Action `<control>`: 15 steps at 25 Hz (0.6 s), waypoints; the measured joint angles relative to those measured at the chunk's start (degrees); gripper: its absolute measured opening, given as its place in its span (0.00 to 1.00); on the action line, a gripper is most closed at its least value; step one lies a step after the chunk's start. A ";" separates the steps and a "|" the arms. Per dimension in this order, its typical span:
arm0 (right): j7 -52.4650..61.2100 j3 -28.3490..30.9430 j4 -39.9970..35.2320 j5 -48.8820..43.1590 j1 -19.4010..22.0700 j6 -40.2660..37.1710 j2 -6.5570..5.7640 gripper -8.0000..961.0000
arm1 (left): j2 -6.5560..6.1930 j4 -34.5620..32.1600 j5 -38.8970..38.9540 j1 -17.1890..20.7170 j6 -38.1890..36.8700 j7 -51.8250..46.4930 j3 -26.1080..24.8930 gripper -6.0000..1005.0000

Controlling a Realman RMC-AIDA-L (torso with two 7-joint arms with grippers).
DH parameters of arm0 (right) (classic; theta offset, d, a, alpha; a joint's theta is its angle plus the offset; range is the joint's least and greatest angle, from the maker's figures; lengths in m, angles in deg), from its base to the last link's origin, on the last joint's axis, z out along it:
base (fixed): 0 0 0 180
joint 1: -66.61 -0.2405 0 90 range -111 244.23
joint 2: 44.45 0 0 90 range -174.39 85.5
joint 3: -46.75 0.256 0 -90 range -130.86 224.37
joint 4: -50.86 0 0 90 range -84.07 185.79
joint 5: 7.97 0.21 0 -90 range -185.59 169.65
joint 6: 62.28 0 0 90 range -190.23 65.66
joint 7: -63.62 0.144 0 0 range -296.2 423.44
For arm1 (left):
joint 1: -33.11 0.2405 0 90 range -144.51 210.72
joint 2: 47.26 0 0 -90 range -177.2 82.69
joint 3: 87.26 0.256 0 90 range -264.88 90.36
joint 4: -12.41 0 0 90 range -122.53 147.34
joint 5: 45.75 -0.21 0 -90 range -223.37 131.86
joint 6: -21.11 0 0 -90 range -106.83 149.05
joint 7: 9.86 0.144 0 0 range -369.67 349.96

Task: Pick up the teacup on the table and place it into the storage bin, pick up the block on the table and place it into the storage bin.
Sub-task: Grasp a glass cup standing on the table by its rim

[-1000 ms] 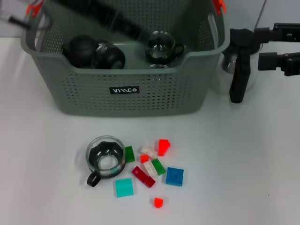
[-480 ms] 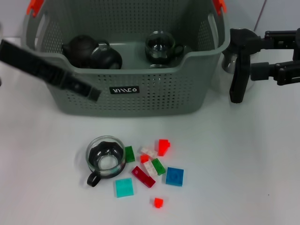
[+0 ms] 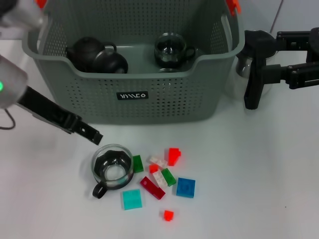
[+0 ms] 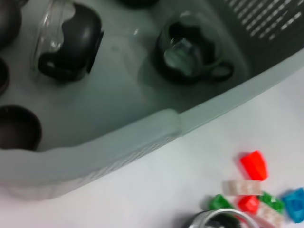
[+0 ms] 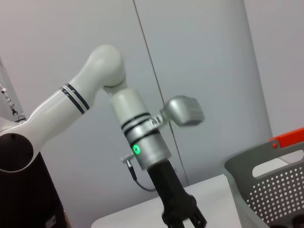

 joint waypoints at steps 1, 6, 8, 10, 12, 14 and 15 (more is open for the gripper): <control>0.13 0.00 0.01 0.00 -0.01 0.00 0.00 0.93 | 0.01 1.26 -0.54 -0.36 1.00 -0.10 0.51 0.88; 0.25 0.23 0.01 0.04 0.00 -0.03 0.03 0.93 | 0.02 9.99 -4.46 -3.87 5.35 -0.28 1.19 0.88; 0.07 0.26 0.01 -0.01 0.14 -0.02 0.04 0.93 | 0.13 12.26 -5.78 -4.76 6.89 -0.33 1.43 0.88; -0.08 0.30 0.02 -0.09 0.30 0.00 0.04 0.93 | 0.29 13.82 -6.53 -5.35 8.20 -0.35 1.82 0.88; -0.10 0.39 0.01 -0.13 0.45 0.01 0.03 0.93 | 0.41 14.84 -6.72 -5.63 9.08 -0.36 2.25 0.88; -0.11 0.44 0.01 -0.13 0.57 0.03 0.03 0.93 | 0.63 15.53 -6.74 -5.79 9.78 -0.37 2.49 0.88; -0.14 0.46 0.01 -0.13 0.64 0.05 0.04 0.93 | 0.80 15.73 -6.76 -5.80 10.11 -0.36 2.58 0.88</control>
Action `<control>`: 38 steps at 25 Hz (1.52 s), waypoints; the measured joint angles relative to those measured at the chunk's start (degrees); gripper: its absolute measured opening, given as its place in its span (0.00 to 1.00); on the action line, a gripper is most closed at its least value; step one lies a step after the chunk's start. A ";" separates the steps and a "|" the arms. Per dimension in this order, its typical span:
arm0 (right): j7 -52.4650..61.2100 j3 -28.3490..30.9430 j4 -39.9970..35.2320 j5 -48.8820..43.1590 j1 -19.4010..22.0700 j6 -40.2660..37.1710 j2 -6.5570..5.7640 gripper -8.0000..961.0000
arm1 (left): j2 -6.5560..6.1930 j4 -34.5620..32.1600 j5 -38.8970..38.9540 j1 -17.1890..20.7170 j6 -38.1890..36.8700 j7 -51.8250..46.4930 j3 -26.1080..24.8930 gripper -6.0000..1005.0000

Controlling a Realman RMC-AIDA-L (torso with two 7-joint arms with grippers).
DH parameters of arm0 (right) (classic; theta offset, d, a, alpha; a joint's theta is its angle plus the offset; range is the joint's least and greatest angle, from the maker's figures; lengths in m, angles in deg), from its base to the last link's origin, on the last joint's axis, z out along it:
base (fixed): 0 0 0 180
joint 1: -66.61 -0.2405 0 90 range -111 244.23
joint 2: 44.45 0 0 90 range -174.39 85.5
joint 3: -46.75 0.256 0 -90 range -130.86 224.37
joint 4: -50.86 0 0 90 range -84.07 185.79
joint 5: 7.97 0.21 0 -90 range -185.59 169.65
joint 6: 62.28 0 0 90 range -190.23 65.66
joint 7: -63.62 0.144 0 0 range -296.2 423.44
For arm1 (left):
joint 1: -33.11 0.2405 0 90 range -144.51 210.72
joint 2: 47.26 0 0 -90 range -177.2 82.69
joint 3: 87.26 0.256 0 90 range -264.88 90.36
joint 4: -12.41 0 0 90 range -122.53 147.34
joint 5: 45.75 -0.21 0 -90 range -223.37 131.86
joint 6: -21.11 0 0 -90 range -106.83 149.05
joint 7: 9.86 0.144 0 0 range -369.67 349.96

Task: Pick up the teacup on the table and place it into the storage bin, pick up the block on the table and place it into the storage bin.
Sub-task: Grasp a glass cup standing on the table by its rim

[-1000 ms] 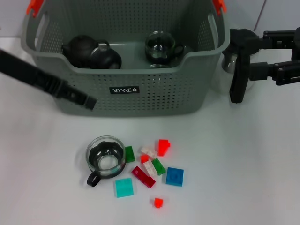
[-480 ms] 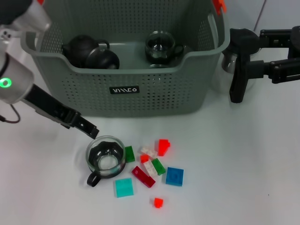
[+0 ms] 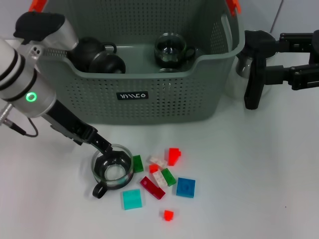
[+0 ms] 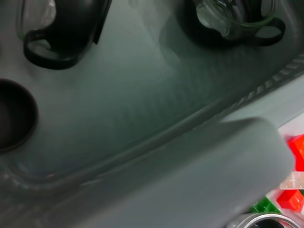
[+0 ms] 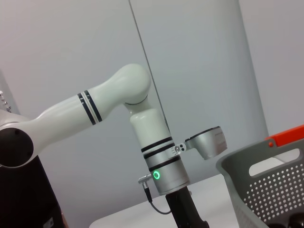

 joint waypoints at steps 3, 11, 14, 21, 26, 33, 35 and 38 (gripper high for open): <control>-0.05 0.01 0.00 -0.01 0.11 0.06 0.00 0.93 | 0.57 0.21 -0.01 0.17 0.76 0.25 0.37 0.88; -0.22 0.09 0.00 0.00 0.18 0.09 0.00 0.93 | 1.64 0.34 -0.37 1.02 2.92 0.70 3.29 0.88; -0.38 0.09 0.00 0.00 0.33 0.11 0.00 0.93 | 1.97 0.05 -0.64 1.39 3.76 0.99 5.15 0.88; -0.34 0.15 -0.01 0.14 0.59 0.09 0.00 0.93 | 2.66 -3.03 -0.46 2.11 3.16 4.72 6.35 0.88; -0.37 0.42 -0.04 0.17 0.69 0.06 0.00 0.93 | 2.70 -3.64 -0.49 2.48 2.66 6.55 6.58 0.88; -0.53 0.87 -0.02 0.17 0.67 0.11 0.00 0.93 | 3.27 -4.90 -0.64 3.15 2.71 9.90 6.80 0.88; -0.49 0.88 -0.01 0.17 0.67 0.15 0.00 0.93 | 3.36 -5.21 -0.65 3.48 3.05 10.93 6.82 0.88; -0.17 0.90 0.00 0.18 0.66 0.17 0.00 0.93 | 3.36 -5.30 -0.65 3.73 3.39 11.71 6.81 0.88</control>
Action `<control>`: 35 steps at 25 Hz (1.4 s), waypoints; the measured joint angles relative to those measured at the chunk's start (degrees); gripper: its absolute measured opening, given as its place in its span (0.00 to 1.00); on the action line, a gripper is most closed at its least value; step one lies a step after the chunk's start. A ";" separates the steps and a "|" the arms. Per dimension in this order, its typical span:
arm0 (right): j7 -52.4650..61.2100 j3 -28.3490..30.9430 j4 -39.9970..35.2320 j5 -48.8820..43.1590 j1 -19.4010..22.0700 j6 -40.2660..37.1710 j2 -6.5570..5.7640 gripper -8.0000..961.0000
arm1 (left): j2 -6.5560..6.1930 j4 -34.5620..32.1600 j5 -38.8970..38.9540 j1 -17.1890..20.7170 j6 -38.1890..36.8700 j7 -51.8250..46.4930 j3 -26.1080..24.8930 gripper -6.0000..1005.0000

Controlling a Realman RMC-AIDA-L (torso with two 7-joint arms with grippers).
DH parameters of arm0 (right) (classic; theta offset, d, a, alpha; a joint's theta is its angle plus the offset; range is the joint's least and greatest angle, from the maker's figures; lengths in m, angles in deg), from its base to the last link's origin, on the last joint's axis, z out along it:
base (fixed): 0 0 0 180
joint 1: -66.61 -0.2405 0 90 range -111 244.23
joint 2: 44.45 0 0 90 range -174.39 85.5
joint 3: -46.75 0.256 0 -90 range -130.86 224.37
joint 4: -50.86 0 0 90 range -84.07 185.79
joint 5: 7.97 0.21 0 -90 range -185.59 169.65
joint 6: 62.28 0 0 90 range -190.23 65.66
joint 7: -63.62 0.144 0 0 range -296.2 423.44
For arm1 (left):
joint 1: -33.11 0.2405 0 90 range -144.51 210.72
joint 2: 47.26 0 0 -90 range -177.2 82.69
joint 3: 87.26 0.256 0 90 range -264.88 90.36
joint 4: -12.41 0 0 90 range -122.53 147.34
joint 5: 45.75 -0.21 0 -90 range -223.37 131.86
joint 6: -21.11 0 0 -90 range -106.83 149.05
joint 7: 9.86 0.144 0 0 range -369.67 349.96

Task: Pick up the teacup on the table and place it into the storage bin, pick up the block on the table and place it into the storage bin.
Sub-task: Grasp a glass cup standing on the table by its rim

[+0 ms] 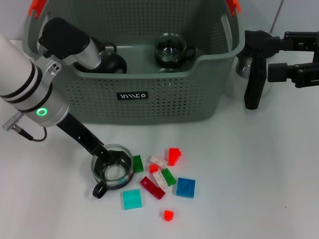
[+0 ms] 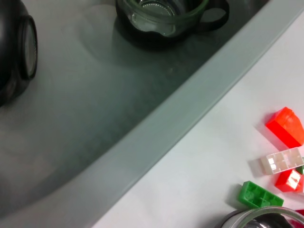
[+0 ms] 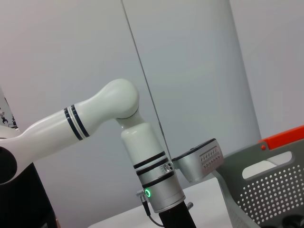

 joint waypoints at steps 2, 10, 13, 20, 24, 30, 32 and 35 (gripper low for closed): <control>0.07 0.07 0.00 0.02 0.00 0.00 0.00 0.93 | 0.00 -0.09 -0.11 0.10 0.14 0.53 0.01 0.88; 0.07 0.20 0.00 0.08 0.01 0.00 0.06 0.93 | 0.11 -0.84 -0.23 0.50 0.74 3.03 0.90 0.88; 0.12 0.52 0.00 0.08 0.07 0.00 0.08 0.93 | 0.23 -0.96 -0.24 0.79 0.81 4.42 1.64 0.88; 0.11 0.98 0.08 0.02 0.22 0.03 0.25 0.93 | 0.47 -1.87 0.21 1.69 1.18 6.16 4.58 0.88; 0.15 1.42 0.08 -0.13 0.25 0.08 0.46 0.93 | 0.51 -2.41 0.24 2.25 2.59 6.29 6.75 0.88; 0.15 1.51 0.09 -0.18 0.25 0.15 0.67 0.93 | 0.42 -1.87 -0.04 2.33 3.10 6.02 7.29 0.88; 0.09 1.51 0.09 -0.22 0.22 0.20 0.72 0.93 | 0.41 -1.41 -0.07 2.26 3.19 5.90 7.35 0.88; 0.02 1.51 0.09 -0.27 0.20 0.24 0.74 0.93 | 0.42 -0.61 0.01 2.19 3.52 5.87 7.44 0.85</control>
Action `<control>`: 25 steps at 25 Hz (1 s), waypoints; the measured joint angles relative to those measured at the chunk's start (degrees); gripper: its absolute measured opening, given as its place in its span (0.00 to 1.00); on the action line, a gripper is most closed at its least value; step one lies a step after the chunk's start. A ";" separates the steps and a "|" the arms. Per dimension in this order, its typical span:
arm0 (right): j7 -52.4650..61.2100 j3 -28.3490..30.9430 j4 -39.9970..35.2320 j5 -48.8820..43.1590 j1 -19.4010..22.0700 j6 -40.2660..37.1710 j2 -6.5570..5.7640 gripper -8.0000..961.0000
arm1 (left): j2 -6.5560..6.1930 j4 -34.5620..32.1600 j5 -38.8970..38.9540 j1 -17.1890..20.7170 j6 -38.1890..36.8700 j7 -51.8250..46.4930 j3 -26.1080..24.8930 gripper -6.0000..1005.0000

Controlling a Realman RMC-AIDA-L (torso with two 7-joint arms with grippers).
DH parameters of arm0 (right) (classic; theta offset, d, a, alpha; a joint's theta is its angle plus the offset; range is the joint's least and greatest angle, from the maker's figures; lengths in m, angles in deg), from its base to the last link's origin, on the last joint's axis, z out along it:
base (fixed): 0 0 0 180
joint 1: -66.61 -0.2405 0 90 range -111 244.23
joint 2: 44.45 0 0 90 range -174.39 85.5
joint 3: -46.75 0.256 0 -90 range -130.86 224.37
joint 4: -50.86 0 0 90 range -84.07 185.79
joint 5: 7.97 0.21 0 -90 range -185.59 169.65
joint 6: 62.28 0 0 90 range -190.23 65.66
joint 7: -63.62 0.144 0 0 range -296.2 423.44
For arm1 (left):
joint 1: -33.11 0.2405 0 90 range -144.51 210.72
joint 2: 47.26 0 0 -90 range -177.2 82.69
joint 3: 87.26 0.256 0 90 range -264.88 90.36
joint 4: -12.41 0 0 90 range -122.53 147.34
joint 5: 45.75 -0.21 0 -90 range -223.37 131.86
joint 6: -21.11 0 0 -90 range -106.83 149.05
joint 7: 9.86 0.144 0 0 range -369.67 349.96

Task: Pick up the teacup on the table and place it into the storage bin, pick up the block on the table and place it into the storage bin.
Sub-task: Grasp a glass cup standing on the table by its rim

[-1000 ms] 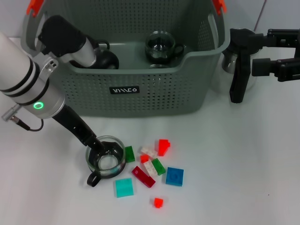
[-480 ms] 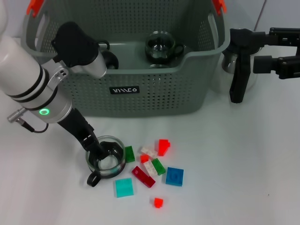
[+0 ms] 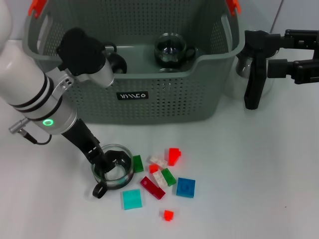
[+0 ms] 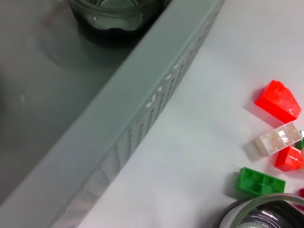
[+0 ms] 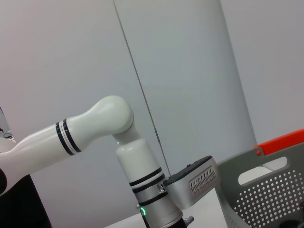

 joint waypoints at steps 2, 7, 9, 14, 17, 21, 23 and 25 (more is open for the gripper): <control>-0.04 -0.01 0.00 -0.01 0.03 0.01 0.00 0.93 | 0.04 0.25 0.00 0.04 0.16 0.00 0.07 0.83; -0.07 -0.03 0.00 -0.01 0.07 0.02 -0.02 0.93 | 0.07 0.43 0.09 0.14 0.35 -0.08 0.13 0.78; -0.08 -0.04 0.00 -0.01 0.07 0.03 -0.03 0.93 | 0.08 0.78 -0.03 0.14 0.47 -0.19 0.14 0.72; -0.16 -0.04 0.00 -0.01 0.06 0.02 -0.04 0.93 | 0.01 1.83 -0.22 -0.07 1.06 -0.78 0.18 0.60; -0.15 -0.04 0.00 -0.01 0.06 0.02 -0.04 0.93 | -0.15 1.87 -0.23 -0.24 1.32 -1.50 -0.40 0.54; -0.14 -0.04 -0.01 0.08 0.06 0.02 -0.04 0.93 | -0.36 1.80 -0.24 -0.35 0.89 -1.64 -1.03 0.46; -0.13 -0.04 -0.06 0.16 0.06 0.01 -0.04 0.93 | -0.35 2.05 -0.37 -0.36 0.65 -1.32 -0.51 0.40; -0.13 -0.04 -0.08 0.23 0.06 0.01 -0.04 0.93 | -0.28 2.20 -0.42 -0.36 0.51 -1.22 -0.17 0.32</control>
